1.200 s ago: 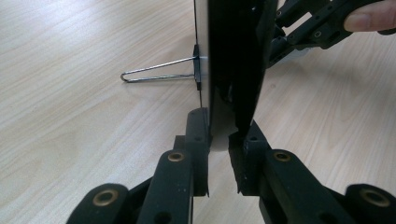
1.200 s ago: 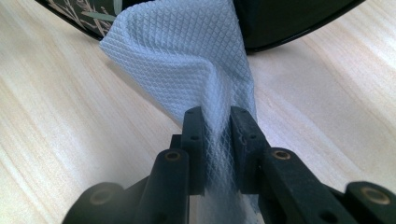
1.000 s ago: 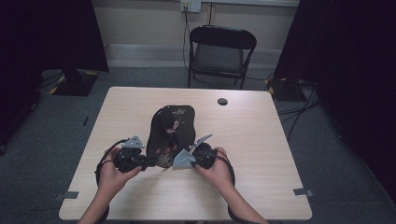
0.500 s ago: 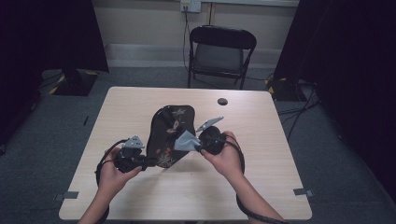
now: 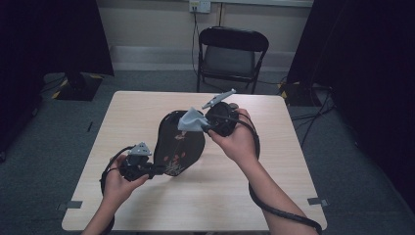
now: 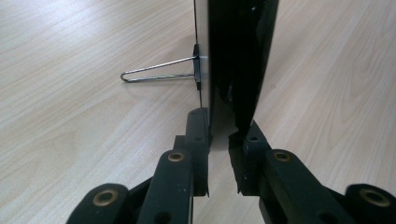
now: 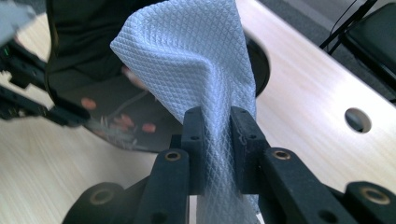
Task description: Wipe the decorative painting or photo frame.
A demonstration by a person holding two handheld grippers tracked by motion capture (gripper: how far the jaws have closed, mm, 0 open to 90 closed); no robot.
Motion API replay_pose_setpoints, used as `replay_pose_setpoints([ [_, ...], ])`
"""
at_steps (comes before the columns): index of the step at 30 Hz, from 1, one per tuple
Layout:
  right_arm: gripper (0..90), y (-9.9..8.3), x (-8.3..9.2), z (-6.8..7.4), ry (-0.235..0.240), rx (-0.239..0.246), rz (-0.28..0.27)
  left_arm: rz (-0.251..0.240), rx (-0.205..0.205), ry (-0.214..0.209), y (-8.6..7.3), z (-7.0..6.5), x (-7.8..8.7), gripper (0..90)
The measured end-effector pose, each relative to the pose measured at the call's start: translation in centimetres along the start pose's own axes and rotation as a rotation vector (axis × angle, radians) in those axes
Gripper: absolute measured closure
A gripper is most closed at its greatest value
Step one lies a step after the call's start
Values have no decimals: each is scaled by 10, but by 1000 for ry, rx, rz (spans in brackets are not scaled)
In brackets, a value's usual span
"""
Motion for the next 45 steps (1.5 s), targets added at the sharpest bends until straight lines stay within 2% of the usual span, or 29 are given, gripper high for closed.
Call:
replay_pose_setpoints([
  [3, 779, 8, 2, 1, -2, 2, -11, 3, -2, -1, 0, 0, 0, 786],
  [7, 779, 9, -4, 4, 1, 8, 3, 2, -2, -2, 0, 1, 0, 786],
  [9, 779, 7, -13, 6, 12, 2, 16, 2, -2, -1, 0, 1, 0, 787],
  [22, 779, -9, -35, 10, 38, -2, 41, 5, -8, -1, 0, 1, 0, 786],
  [32, 778, -38, -62, 16, 52, 4, 96, 4, -9, -3, 0, 1, 0, 786],
  [33, 778, -47, -70, 16, 63, -13, 105, 5, -9, -3, 0, 1, 0, 787],
  [36, 778, -57, -80, 17, 77, -25, 121, 5, -9, -2, 0, 1, 0, 787],
  [43, 777, -80, -100, 17, 79, -34, 169, 6, -10, -2, 0, 1, 0, 786],
  [45, 776, -96, -112, 16, 85, -51, 198, 5, -10, -2, 0, 1, 0, 786],
])
Point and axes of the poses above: each handheld gripper's, and its own axes: x roughly backward along the jaws, y roughly out of its top, z roughly to its left, the point moved 3 cm from there along -x, roughly forward along the jaws, and after that the axes turned 8 degrees about y, right-handed, at the moved point
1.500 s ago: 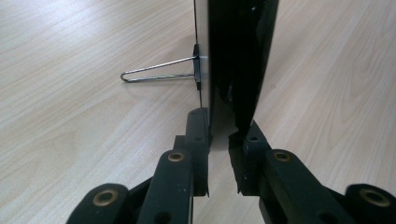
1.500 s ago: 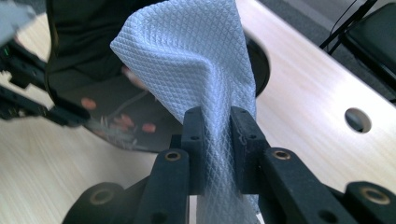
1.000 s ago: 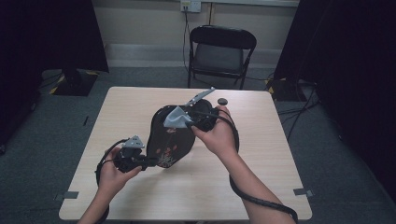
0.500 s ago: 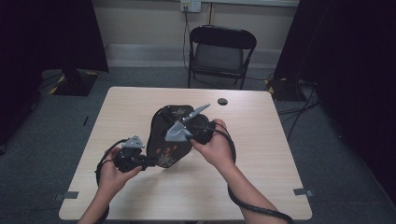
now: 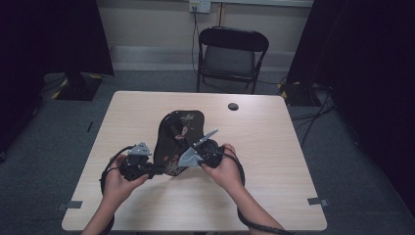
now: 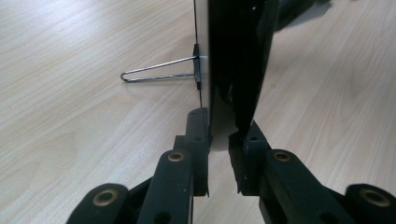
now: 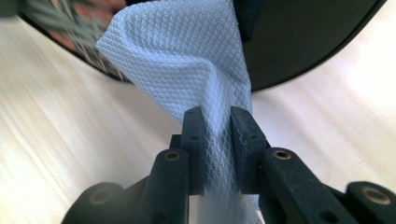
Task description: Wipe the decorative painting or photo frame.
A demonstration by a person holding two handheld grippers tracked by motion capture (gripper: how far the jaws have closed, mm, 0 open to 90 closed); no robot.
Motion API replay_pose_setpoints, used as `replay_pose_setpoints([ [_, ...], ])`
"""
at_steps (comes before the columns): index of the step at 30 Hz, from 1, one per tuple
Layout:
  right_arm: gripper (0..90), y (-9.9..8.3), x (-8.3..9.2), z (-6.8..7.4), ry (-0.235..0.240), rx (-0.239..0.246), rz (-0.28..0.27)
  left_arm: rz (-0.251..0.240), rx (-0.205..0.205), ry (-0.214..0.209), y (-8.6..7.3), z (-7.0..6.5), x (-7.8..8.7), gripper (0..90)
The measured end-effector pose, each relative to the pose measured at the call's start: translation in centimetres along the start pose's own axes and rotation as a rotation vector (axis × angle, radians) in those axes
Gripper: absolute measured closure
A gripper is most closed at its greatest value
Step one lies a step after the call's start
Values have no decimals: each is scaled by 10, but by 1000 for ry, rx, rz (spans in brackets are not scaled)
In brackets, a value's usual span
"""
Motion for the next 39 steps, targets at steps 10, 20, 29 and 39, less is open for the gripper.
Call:
replay_pose_setpoints([
  [10, 776, -23, -29, -4, 24, -35, 44, 1, 0, 1, 0, 0, 0, 786],
  [20, 777, -19, -13, -5, 21, -18, 32, 0, 1, 2, 0, 0, 0, 786],
  [29, 776, 3, 36, -6, 3, -3, -46, 1, 2, 2, 0, -1, 0, 786],
  [39, 777, 46, 108, -6, -47, 34, -157, 3, 2, 4, 1, -1, 0, 787],
])
Point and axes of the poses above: each handheld gripper's, and its own axes: x roughly backward along the jaws, y roughly out of its top, z roughly to its left, the point moved 3 cm from there along -x, roughly forward along the jaws, and after that the axes turned 8 degrees about y, right-handed, at the moved point
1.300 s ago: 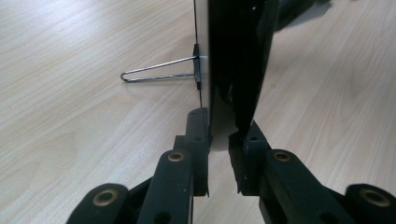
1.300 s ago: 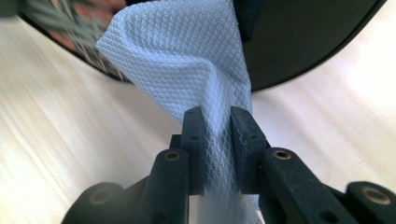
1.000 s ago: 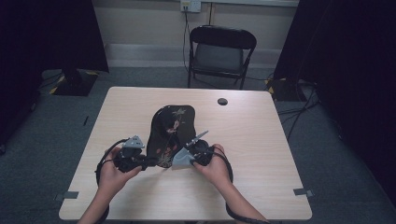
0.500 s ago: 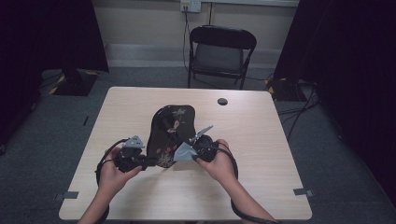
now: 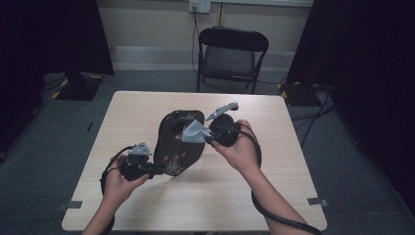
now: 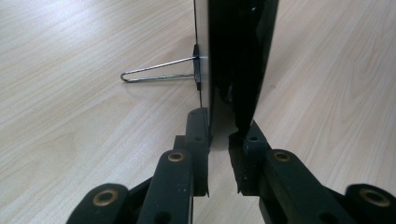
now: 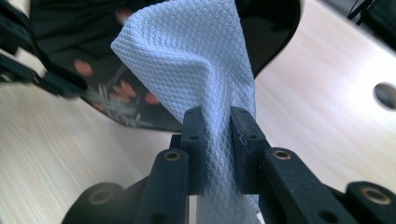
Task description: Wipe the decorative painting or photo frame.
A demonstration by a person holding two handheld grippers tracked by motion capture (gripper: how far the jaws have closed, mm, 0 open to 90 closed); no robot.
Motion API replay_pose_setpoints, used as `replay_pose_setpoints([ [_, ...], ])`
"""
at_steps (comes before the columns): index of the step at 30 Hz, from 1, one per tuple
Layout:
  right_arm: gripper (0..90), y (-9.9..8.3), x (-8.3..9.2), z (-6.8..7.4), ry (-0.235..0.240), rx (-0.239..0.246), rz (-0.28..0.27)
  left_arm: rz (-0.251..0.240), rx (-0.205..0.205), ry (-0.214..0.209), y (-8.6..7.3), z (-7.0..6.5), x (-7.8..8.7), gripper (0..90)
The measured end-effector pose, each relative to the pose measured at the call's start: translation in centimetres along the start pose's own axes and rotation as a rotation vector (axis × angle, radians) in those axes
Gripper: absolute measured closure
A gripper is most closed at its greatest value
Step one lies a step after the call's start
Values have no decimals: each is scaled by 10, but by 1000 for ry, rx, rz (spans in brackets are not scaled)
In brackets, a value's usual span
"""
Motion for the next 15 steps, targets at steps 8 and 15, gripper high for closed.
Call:
replay_pose_setpoints([
  [8, 776, 37, 25, 10, -28, 53, -43, -2, 2, -1, 0, 0, 0, 787],
  [15, 776, 56, 26, 18, -23, 63, -63, -2, 0, -3, 0, 0, 0, 786],
])
Point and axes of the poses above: each handheld gripper's, and its own axes: x roughly backward along the jaws, y roughly out of its top, z roughly to its left, the point moved 3 cm from there along -x, roughly forward along the jaws, and after that the axes turned 8 degrees about y, right-handed, at the moved point
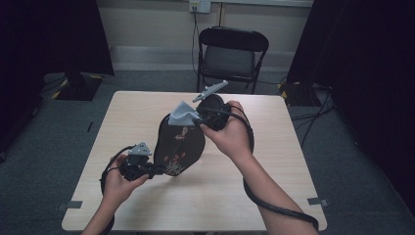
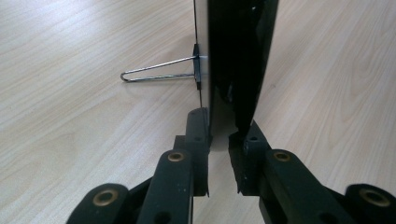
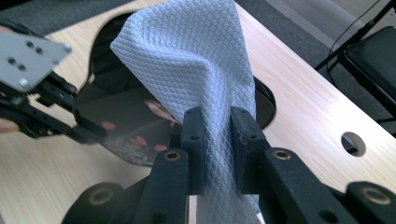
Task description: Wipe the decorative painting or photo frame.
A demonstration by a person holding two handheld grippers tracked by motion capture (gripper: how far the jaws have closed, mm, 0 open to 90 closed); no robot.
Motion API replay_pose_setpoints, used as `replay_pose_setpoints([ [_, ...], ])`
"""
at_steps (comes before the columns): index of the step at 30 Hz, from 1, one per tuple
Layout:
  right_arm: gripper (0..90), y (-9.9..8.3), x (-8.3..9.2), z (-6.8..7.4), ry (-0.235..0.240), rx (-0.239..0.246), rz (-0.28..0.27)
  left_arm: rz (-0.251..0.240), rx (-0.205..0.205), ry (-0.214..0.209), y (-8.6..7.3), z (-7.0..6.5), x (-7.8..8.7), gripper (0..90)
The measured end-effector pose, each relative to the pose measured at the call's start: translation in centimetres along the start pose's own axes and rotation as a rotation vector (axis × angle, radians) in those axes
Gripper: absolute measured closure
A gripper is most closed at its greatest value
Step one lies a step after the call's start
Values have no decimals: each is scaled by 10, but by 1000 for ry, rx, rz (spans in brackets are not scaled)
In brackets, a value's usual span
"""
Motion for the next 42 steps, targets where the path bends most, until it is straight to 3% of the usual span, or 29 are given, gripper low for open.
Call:
replay_pose_setpoints([
  [5, 777, 1, -12, 3, 6, -6, 13, 1, 0, -1, 0, 0, 0, 786],
  [18, 777, -20, -40, 8, 46, -24, 45, -1, 2, -2, 0, 0, 0, 786],
  [42, 776, -100, -116, 19, 118, -75, 191, 2, -3, -2, 1, 1, 0, 786],
])
Point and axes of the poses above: each handheld gripper's, and its own axes: x roughly backward along the jaws, y roughly out of its top, z roughly to its left, the point moved 3 cm from there along -x, roughly forward along the jaws, and after that the axes turned 8 degrees about y, right-handed, at the moved point
